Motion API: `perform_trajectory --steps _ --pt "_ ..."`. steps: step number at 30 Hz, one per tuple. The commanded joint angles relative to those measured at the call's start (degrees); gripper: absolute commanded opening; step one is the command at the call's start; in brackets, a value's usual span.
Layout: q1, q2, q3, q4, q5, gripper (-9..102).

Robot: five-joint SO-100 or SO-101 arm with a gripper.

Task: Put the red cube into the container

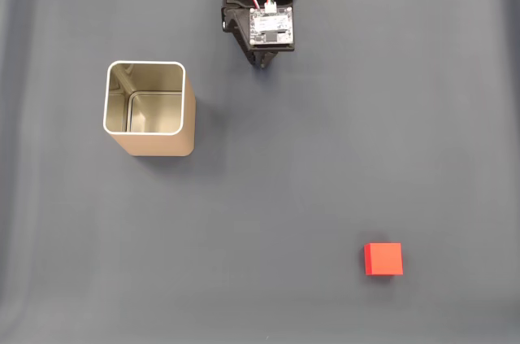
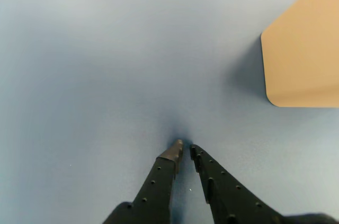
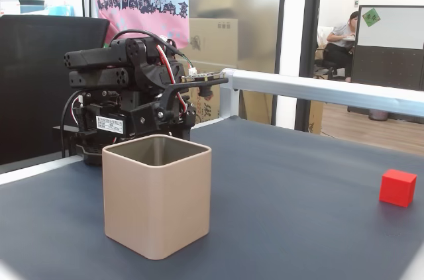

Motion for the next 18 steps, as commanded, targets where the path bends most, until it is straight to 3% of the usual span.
perform_trajectory --steps 1,9,18 --pt "0.7 4.0 0.6 0.3 -0.2 1" --pt "1.1 3.3 0.6 -2.5 -1.1 0" --pt "0.3 -6.6 -1.5 -27.5 -1.1 0"
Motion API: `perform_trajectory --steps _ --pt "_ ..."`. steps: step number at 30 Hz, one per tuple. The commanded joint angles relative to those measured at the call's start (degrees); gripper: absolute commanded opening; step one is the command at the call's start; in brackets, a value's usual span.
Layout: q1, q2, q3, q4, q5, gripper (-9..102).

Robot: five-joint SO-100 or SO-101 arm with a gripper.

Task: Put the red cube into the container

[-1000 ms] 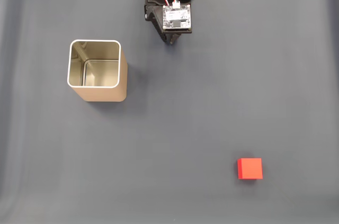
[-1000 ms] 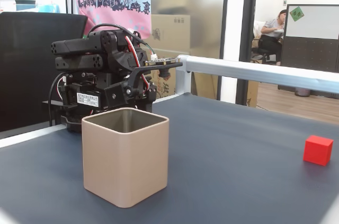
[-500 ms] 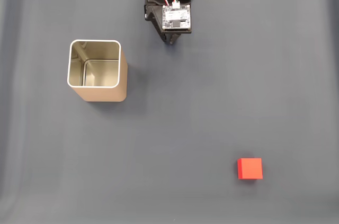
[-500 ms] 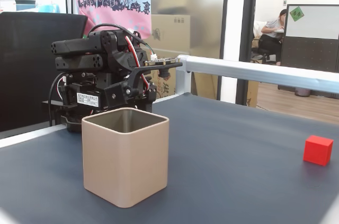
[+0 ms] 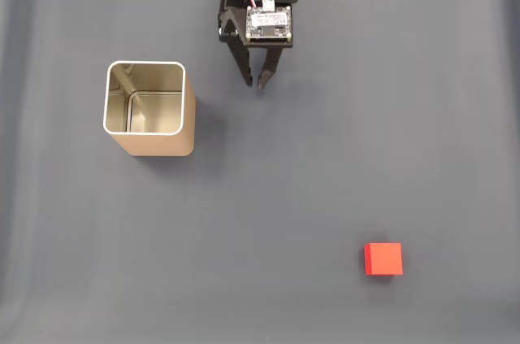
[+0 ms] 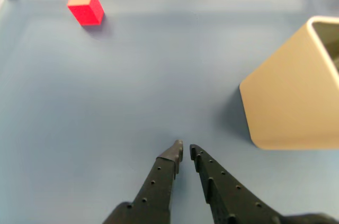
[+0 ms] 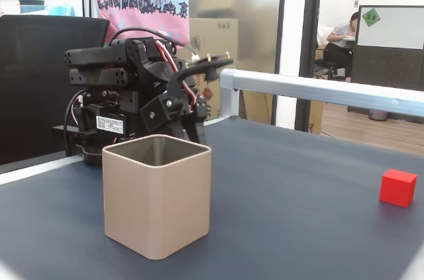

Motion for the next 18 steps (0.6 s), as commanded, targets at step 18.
perform_trajectory --steps 18 --pt "-14.2 -43.9 -43.7 -8.2 5.1 1"
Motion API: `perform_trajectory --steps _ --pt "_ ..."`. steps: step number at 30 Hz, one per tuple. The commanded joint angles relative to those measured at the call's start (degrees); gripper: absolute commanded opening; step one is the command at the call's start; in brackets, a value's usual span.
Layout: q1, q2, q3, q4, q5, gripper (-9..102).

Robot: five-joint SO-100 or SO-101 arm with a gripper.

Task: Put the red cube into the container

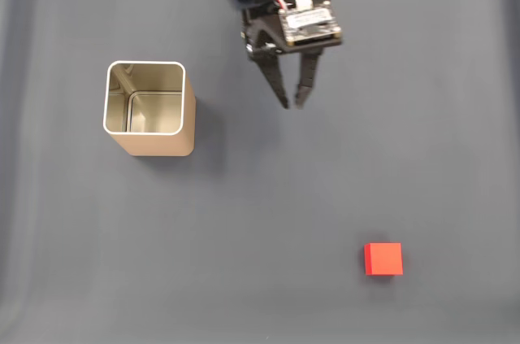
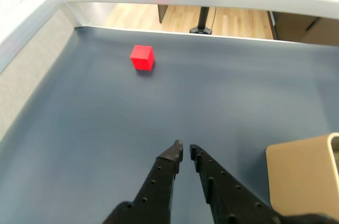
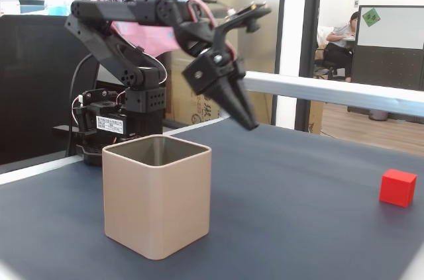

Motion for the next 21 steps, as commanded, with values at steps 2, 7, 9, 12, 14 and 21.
perform_trajectory --steps 2,7,9,12,14,21 --pt "-1.9 -9.6 -13.7 0.7 2.7 1" --pt "-3.3 -27.0 -31.0 5.2 4.9 1" --pt "-3.8 -33.5 -37.6 6.7 6.3 2" --pt "-4.7 -42.0 -46.8 9.5 8.7 5" --pt "-5.1 -47.1 -51.9 10.8 9.7 8" --pt "-5.6 -59.2 -62.8 11.8 9.8 26"
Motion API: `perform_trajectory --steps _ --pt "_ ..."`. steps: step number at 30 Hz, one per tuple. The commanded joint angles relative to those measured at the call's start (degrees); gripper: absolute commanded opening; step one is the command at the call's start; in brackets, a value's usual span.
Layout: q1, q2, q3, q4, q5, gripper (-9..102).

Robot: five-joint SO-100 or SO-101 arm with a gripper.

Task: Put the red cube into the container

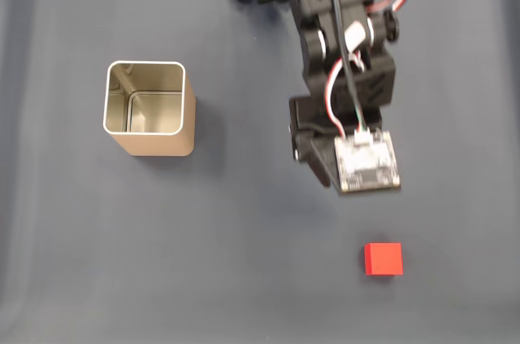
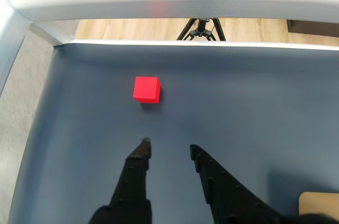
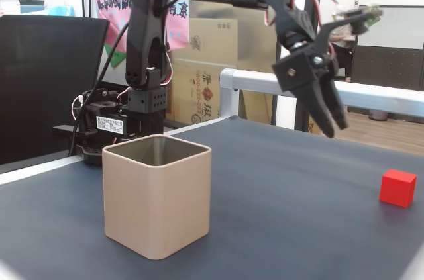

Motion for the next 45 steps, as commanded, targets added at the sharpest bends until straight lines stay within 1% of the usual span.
perform_trajectory --steps 1,4,10,17,24,28,38,45 --pt "-0.8 -1.9 -6.8 0.5 0.4 29" --pt "-0.8 -5.4 -10.0 0.4 1.5 36" --pt "-0.9 -13.3 -16.3 0.4 2.0 43" --pt "-1.2 -25.0 -27.6 -0.1 3.3 45" --pt "-2.3 -32.3 -35.2 -1.4 3.9 44" --pt "-3.1 -35.0 -38.0 -3.0 4.7 44" --pt "-3.9 -39.5 -43.0 -3.3 5.4 44" --pt "-3.9 -40.9 -43.8 -3.5 5.3 44"
